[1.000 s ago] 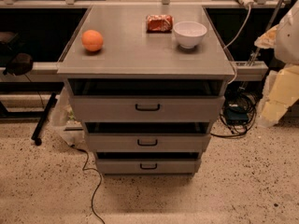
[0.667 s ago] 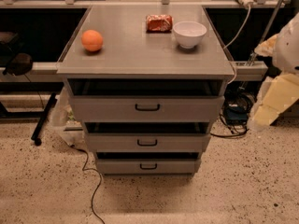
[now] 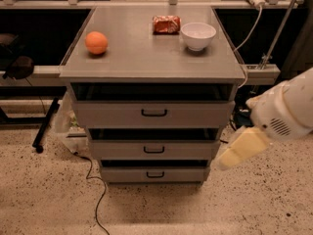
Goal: Open middle drawer
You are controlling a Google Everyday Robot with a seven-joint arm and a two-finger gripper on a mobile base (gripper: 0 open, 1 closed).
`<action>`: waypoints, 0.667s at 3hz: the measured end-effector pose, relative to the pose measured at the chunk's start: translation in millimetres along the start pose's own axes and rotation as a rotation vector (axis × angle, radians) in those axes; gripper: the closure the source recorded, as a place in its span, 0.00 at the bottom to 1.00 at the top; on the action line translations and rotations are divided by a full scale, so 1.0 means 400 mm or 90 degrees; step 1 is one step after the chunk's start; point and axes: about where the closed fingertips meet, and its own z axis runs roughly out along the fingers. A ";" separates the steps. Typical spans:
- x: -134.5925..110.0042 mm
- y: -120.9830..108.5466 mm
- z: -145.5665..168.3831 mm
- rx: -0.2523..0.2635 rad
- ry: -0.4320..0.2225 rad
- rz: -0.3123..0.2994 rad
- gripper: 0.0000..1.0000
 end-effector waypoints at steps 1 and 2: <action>0.031 0.044 0.157 -0.021 -0.030 0.077 0.00; 0.014 0.016 0.167 0.013 -0.054 0.078 0.00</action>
Offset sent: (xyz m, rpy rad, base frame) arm -0.0015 0.0219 -0.0561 0.0840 0.0427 -0.0761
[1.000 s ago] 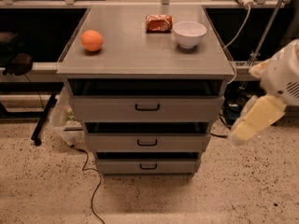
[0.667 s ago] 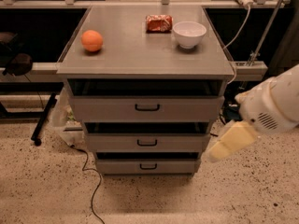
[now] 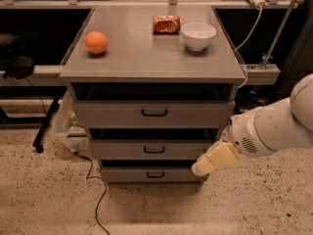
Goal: Open middle drawer
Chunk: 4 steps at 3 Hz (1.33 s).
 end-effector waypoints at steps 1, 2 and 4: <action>0.000 0.000 0.000 0.000 0.000 0.000 0.00; 0.001 -0.030 0.055 -0.013 -0.045 0.017 0.00; 0.022 -0.099 0.285 -0.054 -0.142 0.074 0.19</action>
Offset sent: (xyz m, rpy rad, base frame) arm 0.0490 -0.0003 -0.0524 0.2120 -0.0579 -0.0303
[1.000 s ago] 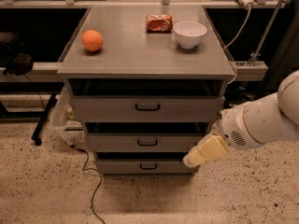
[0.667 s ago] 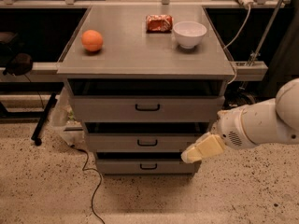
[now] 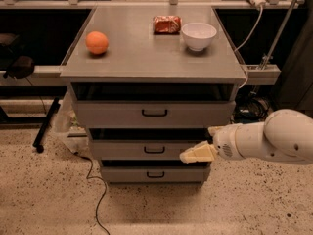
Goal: Open middle drawer
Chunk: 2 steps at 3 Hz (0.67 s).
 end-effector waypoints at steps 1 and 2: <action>0.024 -0.041 0.101 0.004 -0.043 0.033 0.42; 0.044 -0.080 0.197 0.017 -0.062 0.057 0.66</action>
Offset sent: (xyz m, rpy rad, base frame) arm 0.0800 0.0265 -0.1102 0.1261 -0.0357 -0.1503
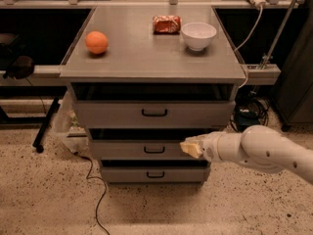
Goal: Open middle drawer
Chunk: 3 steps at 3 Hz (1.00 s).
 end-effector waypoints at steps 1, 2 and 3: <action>0.004 -0.007 0.007 0.004 -0.003 0.003 0.89; 0.004 -0.007 0.007 0.004 -0.003 0.003 1.00; 0.004 -0.007 0.007 0.004 -0.003 0.003 1.00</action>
Offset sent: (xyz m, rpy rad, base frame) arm 0.0023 -0.0008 -0.0032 0.0018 -0.0018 -0.0089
